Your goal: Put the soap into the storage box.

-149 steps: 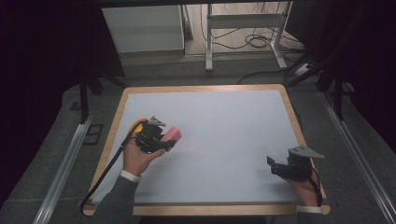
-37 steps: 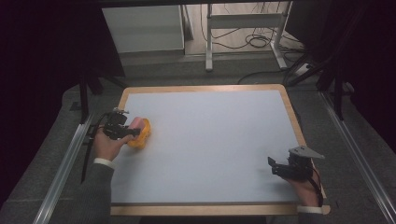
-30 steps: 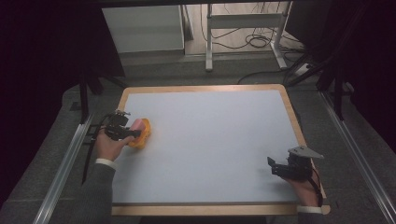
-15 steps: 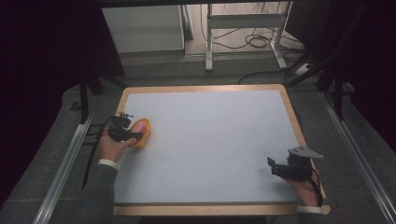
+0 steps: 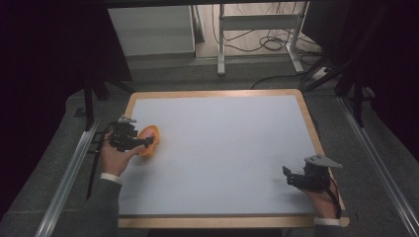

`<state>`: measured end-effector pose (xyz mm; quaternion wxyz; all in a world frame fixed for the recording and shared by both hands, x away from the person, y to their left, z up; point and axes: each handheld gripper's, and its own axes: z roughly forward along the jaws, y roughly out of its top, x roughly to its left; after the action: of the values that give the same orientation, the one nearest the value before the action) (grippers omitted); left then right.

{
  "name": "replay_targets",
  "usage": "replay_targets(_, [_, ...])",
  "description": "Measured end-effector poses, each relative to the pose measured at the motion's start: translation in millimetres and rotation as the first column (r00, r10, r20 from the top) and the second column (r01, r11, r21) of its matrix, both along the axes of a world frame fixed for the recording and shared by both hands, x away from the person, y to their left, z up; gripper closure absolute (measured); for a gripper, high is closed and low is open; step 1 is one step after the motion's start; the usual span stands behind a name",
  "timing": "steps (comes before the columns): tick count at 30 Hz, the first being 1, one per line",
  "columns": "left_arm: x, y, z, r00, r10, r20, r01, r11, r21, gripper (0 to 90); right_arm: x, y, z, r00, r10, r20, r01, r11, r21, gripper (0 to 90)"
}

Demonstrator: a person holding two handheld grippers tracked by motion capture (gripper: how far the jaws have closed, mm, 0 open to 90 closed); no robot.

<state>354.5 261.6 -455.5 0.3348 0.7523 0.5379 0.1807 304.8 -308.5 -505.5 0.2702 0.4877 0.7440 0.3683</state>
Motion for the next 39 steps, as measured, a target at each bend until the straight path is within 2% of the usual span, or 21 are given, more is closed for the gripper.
replay_targets(1, [-5.4, -3.2, 0.1, 0.9997, -0.021, 0.01, 0.021, 0.9998, -0.004, 27.3, 0.0, 0.3, -0.1, 1.0, 0.001, -0.001, -0.001, 1.0, -0.002, 9.0])
replay_targets(3, [-8.2, -5.0, -0.8, 0.9996, -0.025, 0.015, 0.025, 0.9997, -0.007, 27.2, 0.0, 0.5, -0.1, 1.0, 0.003, 0.0, -0.003, 1.0, -0.004, 9.0])
replay_targets(8, [-21.8, -14.1, -8.0, 0.9963, -0.079, 0.033, 0.08, 0.9962, -0.032, 27.2, -0.3, 1.3, 0.6, 1.0, 0.005, 0.003, -0.005, 1.0, -0.004, 9.0])
replay_targets(10, [-29.2, -16.4, -14.3, 0.9924, -0.096, 0.078, 0.099, 0.9943, -0.04, 29.0, -0.5, 1.8, 0.8, 1.0, 0.005, 0.004, -0.005, 1.0, -0.005, 9.0])
replay_targets(13, [-33.8, -18.1, -19.2, 0.9932, -0.095, 0.067, 0.1, 0.9931, -0.062, 29.1, -0.5, 2.0, 0.7, 1.0, 0.006, 0.005, -0.006, 1.0, -0.007, 9.0])
replay_targets(15, [-43.7, -23.2, -26.2, 0.9946, -0.084, 0.061, 0.086, 0.9953, -0.045, 29.2, -0.8, 2.0, 1.1, 1.0, 0.006, 0.006, -0.006, 1.0, -0.007, 9.0])
replay_targets(16, [-47.3, -24.5, -28.6, 0.9941, -0.089, 0.063, 0.092, 0.9945, -0.05, 29.2, -0.9, 2.1, 1.3, 1.0, 0.006, 0.005, -0.006, 1.0, -0.007, 9.0])
replay_targets(22, [-61.7, -29.3, -38.3, 0.9894, -0.139, 0.041, 0.142, 0.9875, -0.068, 28.3, -0.9, 3.4, 1.4, 0.9999, 0.009, 0.007, -0.009, 1.0, -0.015, 9.0])
replay_targets(24, [-65.3, -28.0, -43.8, 0.9839, -0.175, 0.036, 0.177, 0.9812, -0.076, 27.6, -1.1, 4.1, 1.6, 0.9999, 0.011, 0.008, -0.011, 1.0, -0.014, 8.9])
replay_targets(26, [-67.6, -24.8, -50.1, 0.986, -0.165, 0.027, 0.167, 0.9819, -0.09, 27.6, -1.1, 4.4, 1.6, 0.9999, 0.012, 0.008, -0.011, 1.0, -0.015, 9.0])
replay_targets(27, [-69.3, -22.2, -56.2, 0.9872, -0.159, 0.003, 0.159, 0.9811, -0.111, 27.6, -1.3, 5.2, 1.6, 0.9999, 0.014, 0.008, -0.013, 1.0, -0.018, 9.0])
replay_targets(30, [-71.6, -20.2, -60.1, 0.9892, -0.146, -0.007, 0.145, 0.9841, -0.103, 27.4, -1.3, 5.8, 1.5, 0.9999, 0.015, 0.008, -0.014, 1.0, -0.019, 8.9])
replay_targets(31, [-72.6, -19.0, -61.1, 0.9904, -0.138, -0.01, 0.136, 0.984, -0.115, 27.4, -1.2, 5.9, 1.5, 0.9999, 0.015, 0.009, -0.014, 1.0, -0.019, 8.9])
replay_targets(36, [-76.1, -14.5, -59.6, 0.993, -0.118, 0.01, 0.118, 0.9858, -0.119, 28.1, -1.5, 7.3, 1.7, 0.9998, 0.017, 0.011, -0.017, 1.0, -0.025, 9.0])
replay_targets(39, [-75.6, -12.1, -57.4, 0.993, -0.117, 0.019, 0.118, 0.9831, -0.139, 28.3, -1.5, 9.3, 1.7, 0.9998, 0.02, 0.009, -0.02, 0.999, -0.029, 9.0])
